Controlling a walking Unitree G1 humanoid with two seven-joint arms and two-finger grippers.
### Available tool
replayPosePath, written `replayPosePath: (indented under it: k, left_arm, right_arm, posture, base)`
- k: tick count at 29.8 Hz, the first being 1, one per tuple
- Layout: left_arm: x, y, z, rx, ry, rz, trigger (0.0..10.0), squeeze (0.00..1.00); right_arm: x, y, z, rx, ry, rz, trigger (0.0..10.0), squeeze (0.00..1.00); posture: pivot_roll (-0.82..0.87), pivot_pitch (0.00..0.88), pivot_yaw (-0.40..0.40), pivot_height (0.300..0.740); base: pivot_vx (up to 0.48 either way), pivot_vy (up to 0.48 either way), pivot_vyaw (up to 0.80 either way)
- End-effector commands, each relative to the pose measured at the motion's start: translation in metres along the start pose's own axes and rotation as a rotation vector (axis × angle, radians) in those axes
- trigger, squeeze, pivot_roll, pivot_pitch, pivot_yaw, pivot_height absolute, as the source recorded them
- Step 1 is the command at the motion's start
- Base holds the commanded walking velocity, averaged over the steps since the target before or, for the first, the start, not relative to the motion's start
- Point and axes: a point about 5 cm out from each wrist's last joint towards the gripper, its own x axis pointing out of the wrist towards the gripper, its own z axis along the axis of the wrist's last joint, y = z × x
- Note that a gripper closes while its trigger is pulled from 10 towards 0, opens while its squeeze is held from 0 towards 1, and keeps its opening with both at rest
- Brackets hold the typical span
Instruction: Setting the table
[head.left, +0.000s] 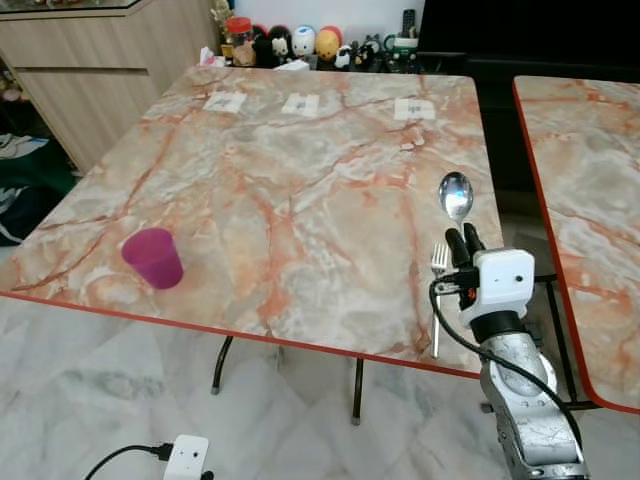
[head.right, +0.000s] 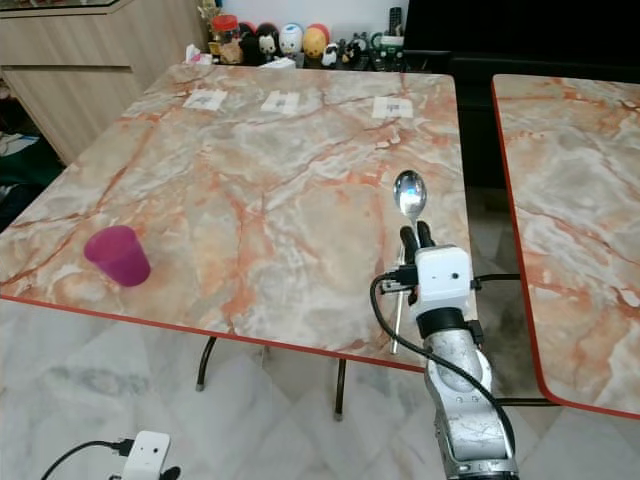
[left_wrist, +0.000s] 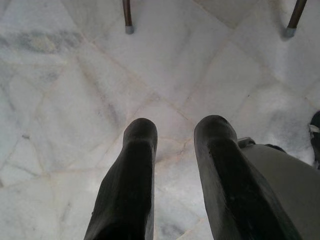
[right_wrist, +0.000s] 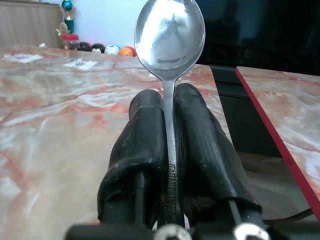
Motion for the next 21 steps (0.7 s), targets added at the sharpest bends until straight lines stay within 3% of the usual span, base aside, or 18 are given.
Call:
replayPosePath:
  k: [1, 6, 10, 21]
  left_arm:
    - [-0.0015, -0.0014, -0.0072, 0.009, 0.034, 0.000, 10.0, 0.00]
    - [-0.0006, -0.0004, -0.0046, 0.012, 0.028, 0.004, 10.0, 0.00]
    - [-0.0006, -0.0005, -0.0048, 0.010, 0.031, 0.004, 10.0, 0.00]
    - [-0.0007, 0.0001, -0.0053, 0.000, 0.034, 0.008, 10.0, 0.00]
  right_arm:
    - [0.0007, 0.0011, 0.0048, 0.020, -0.013, -0.014, 10.0, 0.00]
    - [0.0015, 0.0017, 0.0015, 0.066, 0.018, -0.051, 10.0, 0.00]
    - [0.0020, 0.0024, 0.0031, 0.044, 0.003, -0.040, 10.0, 0.00]
    - [0.0061, 0.0004, 0.0073, 0.042, -0.019, -0.063, 10.0, 0.00]
  posture:
    - [-0.13, 0.032, 0.032, 0.740]
    - [-0.14, 0.043, 0.029, 0.740]
    - [-0.14, 0.048, 0.029, 0.740]
    - [-0.13, 0.061, 0.032, 0.740]
  base:
    - [0.000, -0.461, 0.00]
    - [0.000, -0.472, -0.67]
    - [0.000, -0.476, -0.78]
    - [0.000, -0.480, 0.00]
